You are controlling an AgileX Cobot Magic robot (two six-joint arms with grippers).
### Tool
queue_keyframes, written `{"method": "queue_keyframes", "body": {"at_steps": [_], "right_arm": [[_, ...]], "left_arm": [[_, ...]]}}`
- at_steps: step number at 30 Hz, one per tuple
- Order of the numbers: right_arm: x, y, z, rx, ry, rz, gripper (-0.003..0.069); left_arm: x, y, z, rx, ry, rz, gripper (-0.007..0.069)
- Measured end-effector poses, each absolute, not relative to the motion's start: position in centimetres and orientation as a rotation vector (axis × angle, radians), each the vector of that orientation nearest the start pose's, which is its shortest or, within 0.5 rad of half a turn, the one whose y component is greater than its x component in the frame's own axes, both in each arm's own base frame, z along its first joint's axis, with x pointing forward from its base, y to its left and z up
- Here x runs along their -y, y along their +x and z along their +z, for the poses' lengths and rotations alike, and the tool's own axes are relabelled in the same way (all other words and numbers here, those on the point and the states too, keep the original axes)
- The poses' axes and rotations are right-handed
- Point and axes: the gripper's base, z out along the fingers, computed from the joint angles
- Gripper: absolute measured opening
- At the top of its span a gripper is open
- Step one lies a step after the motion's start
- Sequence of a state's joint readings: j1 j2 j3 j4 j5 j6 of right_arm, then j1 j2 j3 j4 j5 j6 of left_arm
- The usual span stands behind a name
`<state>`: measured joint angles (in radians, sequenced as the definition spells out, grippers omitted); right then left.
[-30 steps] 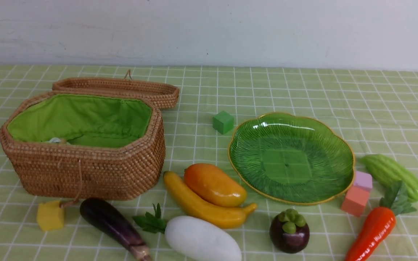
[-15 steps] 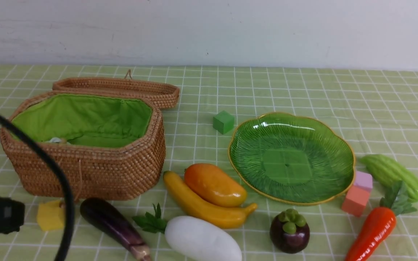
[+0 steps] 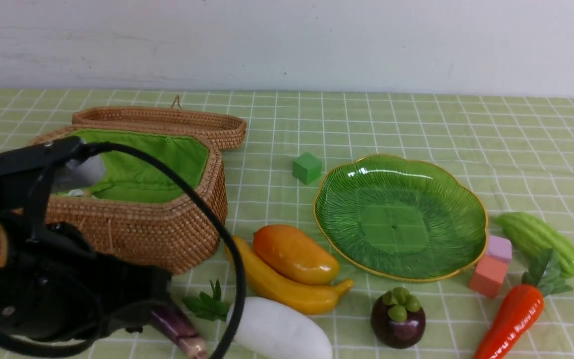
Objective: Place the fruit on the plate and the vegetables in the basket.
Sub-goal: Use the left arm to grab an eggplant and put it into the left basket
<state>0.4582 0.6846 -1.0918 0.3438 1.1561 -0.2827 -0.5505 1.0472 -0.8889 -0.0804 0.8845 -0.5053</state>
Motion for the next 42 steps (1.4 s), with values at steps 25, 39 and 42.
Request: {"method": "queue_keyframes", "body": {"at_steps": [25, 39, 42], "right_arm": [[-6.6, 6.7, 42.6, -1.964, -0.819, 0.513, 0.0094], [-6.5, 6.6, 42.3, -1.993, -0.840, 0.513, 0.0105], [-6.5, 6.5, 42.3, -1.996, -0.842, 0.513, 0.0105]], "left_arm": [[14.2, 25.9, 18.9, -2.737, -0.238, -0.072, 0.0547], [14.4, 26.4, 16.2, -2.799, -0.235, 0.003, 0.0509], [14.2, 26.2, 16.2, -2.816, -0.243, 0.034, 0.0458]]}}
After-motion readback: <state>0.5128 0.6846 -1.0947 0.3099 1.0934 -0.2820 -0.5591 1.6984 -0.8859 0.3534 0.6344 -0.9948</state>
